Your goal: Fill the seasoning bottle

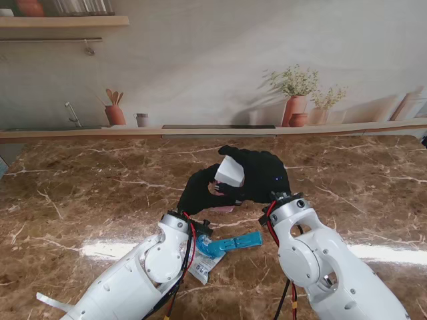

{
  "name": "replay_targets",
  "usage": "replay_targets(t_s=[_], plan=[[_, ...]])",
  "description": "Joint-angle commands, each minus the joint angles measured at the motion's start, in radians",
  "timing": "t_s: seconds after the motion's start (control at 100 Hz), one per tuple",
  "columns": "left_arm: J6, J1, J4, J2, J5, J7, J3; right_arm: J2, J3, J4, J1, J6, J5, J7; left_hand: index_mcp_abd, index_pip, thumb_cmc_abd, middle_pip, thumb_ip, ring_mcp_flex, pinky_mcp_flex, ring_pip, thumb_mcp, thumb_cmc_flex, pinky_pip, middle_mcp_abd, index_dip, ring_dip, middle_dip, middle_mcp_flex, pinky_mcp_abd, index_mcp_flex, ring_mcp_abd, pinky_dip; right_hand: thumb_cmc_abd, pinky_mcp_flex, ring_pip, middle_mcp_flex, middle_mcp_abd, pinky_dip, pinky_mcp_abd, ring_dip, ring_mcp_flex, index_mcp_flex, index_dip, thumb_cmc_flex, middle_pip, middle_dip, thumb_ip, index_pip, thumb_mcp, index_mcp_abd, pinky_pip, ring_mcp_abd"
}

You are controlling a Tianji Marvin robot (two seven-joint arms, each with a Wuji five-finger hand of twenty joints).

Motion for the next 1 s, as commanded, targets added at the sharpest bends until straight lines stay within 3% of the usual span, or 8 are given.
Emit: replay_targets(t_s=[0.0,0.24,0.37,0.57,0.99], plan=[[-0.004,-0.002,-0.009,-0.005,0.002,0.007,0.000,0.001,0.000,-0.005,-0.002,0.006,0.004,0.024,-0.330,0.232,0.365,0.041,-0.011,0.060,-0.020,0.133,0.383,0.228,-0.015,-0.113,0.083,0.041,0.034,0.070,-0.053,0.188,-0.042,0.016,0.009,-0.019,-0.042,-0.026,-0.024,-0.016,0.011,-0.031,-0.057,-0.004,-0.004,-0.025,-0.025,-0.020,0.038,-0.004,-0.006,-0.019,-0.028,0.003],[-0.005,-0.003,-0.010,-0.003,0.006,0.007,-0.003,0.003,-0.007,0.005,0.008,0.001,-0.002,0.032,-0.330,0.233,0.365,0.042,-0.011,0.059,-0.020,0.132,0.383,0.228,-0.016,-0.113,0.083,0.041,0.035,0.071,-0.052,0.189,-0.040,0.016,0.007,-0.029,-0.052,-0.028,-0.022,-0.025,0.020,-0.044,-0.055,0.008,-0.005,-0.050,-0.043,-0.033,0.037,-0.002,0.003,-0.027,-0.061,0.002],[-0.004,0.000,-0.013,-0.002,0.006,0.006,-0.004,0.002,-0.001,-0.001,0.003,0.000,-0.002,0.029,-0.327,0.233,0.365,0.042,-0.011,0.059,-0.020,0.133,0.383,0.228,-0.016,-0.113,0.083,0.042,0.035,0.072,-0.051,0.191,-0.040,0.016,0.032,-0.094,-0.089,-0.054,-0.020,-0.051,0.034,-0.070,-0.099,0.002,-0.007,-0.082,-0.058,-0.042,0.033,-0.007,0.009,-0.034,-0.164,0.000],[-0.002,0.003,-0.016,-0.002,0.007,0.006,-0.005,0.010,0.030,-0.038,-0.011,-0.021,0.000,0.088,-0.328,0.233,0.365,0.042,-0.011,0.060,-0.020,0.134,0.384,0.228,-0.016,-0.111,0.082,0.042,0.034,0.071,-0.051,0.191,-0.039,0.017,0.083,-0.182,-0.125,-0.099,-0.013,-0.065,0.035,-0.096,-0.171,-0.022,-0.009,-0.131,-0.079,-0.052,0.026,-0.023,-0.003,-0.022,-0.304,-0.005],[-0.002,0.004,-0.019,-0.001,0.008,0.005,-0.006,0.009,0.068,-0.066,-0.026,-0.040,-0.004,0.081,-0.331,0.232,0.364,0.043,-0.011,0.062,-0.018,0.134,0.385,0.226,-0.015,-0.113,0.083,0.042,0.034,0.072,-0.053,0.191,-0.040,0.017,0.114,-0.234,-0.143,-0.106,-0.014,-0.064,0.046,-0.114,-0.192,0.001,-0.009,-0.118,-0.099,-0.066,0.028,-0.021,-0.012,-0.073,-0.407,0.009]])
